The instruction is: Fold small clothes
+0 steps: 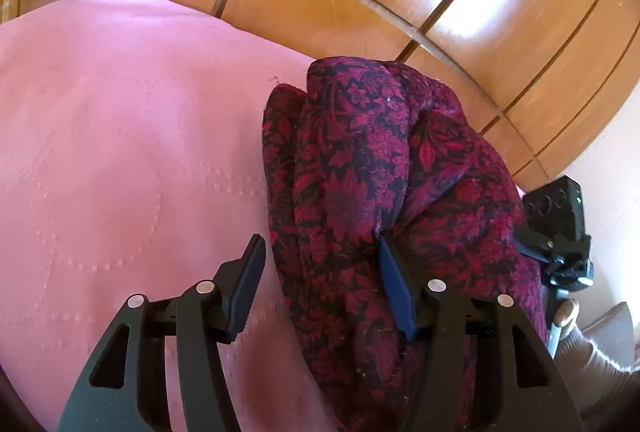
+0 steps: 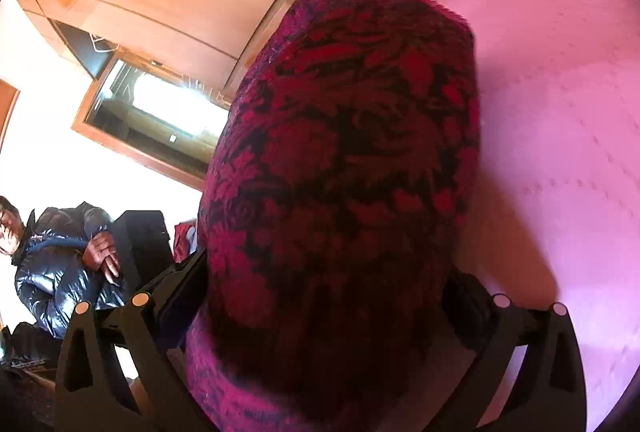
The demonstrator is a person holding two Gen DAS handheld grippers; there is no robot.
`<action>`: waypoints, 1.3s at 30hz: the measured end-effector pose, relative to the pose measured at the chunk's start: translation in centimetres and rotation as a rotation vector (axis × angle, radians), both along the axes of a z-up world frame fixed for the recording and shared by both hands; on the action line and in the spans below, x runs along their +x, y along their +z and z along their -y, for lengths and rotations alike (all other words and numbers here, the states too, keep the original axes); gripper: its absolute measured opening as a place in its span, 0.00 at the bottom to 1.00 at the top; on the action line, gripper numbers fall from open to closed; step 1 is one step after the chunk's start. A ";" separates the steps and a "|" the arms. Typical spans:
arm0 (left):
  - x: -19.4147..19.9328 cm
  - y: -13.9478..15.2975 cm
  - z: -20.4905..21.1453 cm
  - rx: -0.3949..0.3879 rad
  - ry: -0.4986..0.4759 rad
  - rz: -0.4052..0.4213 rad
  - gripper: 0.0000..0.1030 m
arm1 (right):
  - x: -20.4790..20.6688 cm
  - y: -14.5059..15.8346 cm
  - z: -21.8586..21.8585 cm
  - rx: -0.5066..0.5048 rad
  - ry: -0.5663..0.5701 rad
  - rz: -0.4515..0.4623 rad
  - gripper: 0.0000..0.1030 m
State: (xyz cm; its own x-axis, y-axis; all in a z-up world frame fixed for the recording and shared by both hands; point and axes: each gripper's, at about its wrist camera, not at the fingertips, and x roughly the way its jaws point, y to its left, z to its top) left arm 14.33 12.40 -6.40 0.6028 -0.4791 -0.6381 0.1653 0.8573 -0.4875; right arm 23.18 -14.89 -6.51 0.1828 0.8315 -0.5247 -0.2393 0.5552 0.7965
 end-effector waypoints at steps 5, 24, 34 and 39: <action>-0.4 -1.4 -1.3 -0.176 -0.036 0.008 0.51 | -0.6 1.7 -0.2 -0.035 -0.012 0.040 0.81; 9.1 6.2 23.8 -0.230 -0.476 0.069 0.49 | -4.3 11.0 20.6 -0.092 -0.387 0.261 0.69; 8.8 3.9 39.6 0.142 -0.591 0.059 0.37 | -6.9 1.9 32.2 -0.120 -0.636 0.040 0.84; 5.3 4.1 39.4 0.225 -0.543 0.143 0.29 | -9.2 5.6 32.1 -0.290 -0.694 0.127 0.75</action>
